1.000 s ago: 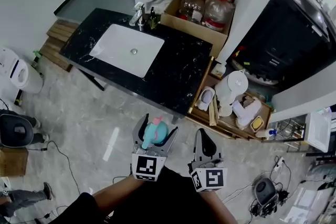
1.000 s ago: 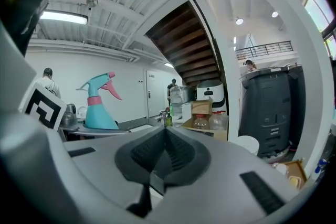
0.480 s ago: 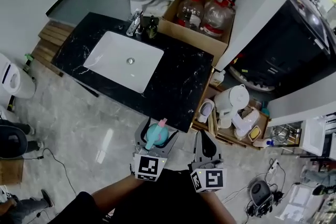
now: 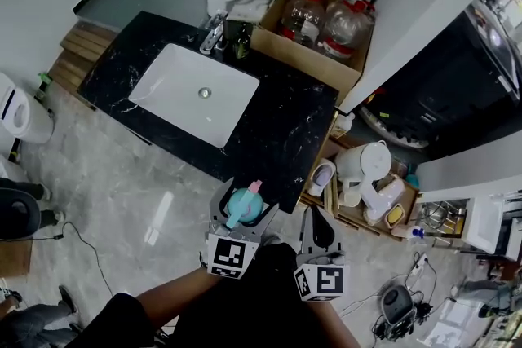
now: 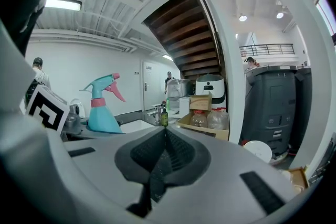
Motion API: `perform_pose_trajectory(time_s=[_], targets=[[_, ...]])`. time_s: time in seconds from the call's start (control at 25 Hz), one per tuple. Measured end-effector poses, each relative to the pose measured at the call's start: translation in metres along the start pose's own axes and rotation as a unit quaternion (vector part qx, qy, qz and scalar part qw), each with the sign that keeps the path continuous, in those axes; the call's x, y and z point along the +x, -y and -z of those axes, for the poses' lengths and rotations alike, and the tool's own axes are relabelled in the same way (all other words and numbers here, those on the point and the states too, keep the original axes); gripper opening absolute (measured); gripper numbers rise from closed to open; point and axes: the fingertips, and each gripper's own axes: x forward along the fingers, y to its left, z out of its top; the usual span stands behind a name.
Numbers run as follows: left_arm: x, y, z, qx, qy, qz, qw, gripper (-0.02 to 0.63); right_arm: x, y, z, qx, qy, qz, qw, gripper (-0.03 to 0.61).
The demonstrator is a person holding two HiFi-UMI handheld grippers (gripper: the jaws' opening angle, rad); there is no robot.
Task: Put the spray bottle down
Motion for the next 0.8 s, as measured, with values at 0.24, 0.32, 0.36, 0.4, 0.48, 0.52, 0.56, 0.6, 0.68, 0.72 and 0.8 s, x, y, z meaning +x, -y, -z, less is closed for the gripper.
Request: perform_pose_trajectory(time_s=[0.24,0.32,0.36,0.4,0.48,0.52,0.56,0.6,0.68,0.72,0.8], targets=[[0.026,-0.006,-0.006,0.005,-0.004,-0.013,0.9999,0.442,0.020,0.023,-0.007,0.004,0.013,-0.002,1.000,0.017],[0.039,-0.007,-0.009,0.012,-0.003,-0.017,0.9998,0.442,0.033,0.031,-0.009,0.009,0.019,-0.009,1.000,0.017],[0.046,-0.008,-0.012,0.015,-0.002,-0.020,0.9997,0.442,0.040,0.035,-0.011,0.011,0.021,-0.014,1.000,0.017],[0.053,-0.009,-0.014,0.019,0.001,-0.024,0.9995,0.442,0.048,0.038,-0.013,0.013,0.024,-0.020,0.999,0.017],[0.067,-0.012,-0.021,0.020,0.008,-0.035,0.9992,0.442,0.063,0.043,-0.019,0.012,0.029,-0.035,0.999,0.017],[0.074,-0.013,-0.025,0.017,0.011,-0.040,0.9990,0.442,0.070,0.046,-0.023,0.008,0.033,-0.042,0.999,0.017],[0.081,-0.014,-0.027,0.015,0.013,-0.044,0.9988,0.442,0.076,0.049,-0.028,0.003,0.036,-0.048,0.998,0.017],[0.089,-0.014,-0.029,0.016,0.012,-0.046,0.9987,0.442,0.082,0.053,-0.031,0.001,0.039,-0.051,0.998,0.017],[0.106,-0.014,-0.031,0.025,0.010,-0.047,0.9985,0.442,0.094,0.063,-0.033,0.003,0.041,-0.055,0.998,0.017],[0.115,-0.014,-0.032,0.026,0.009,-0.048,0.9985,0.442,0.100,0.068,-0.032,0.005,0.041,-0.056,0.998,0.017],[0.132,-0.015,-0.030,0.016,0.003,-0.050,0.9986,0.442,0.111,0.079,-0.030,0.009,0.038,-0.058,0.998,0.017]])
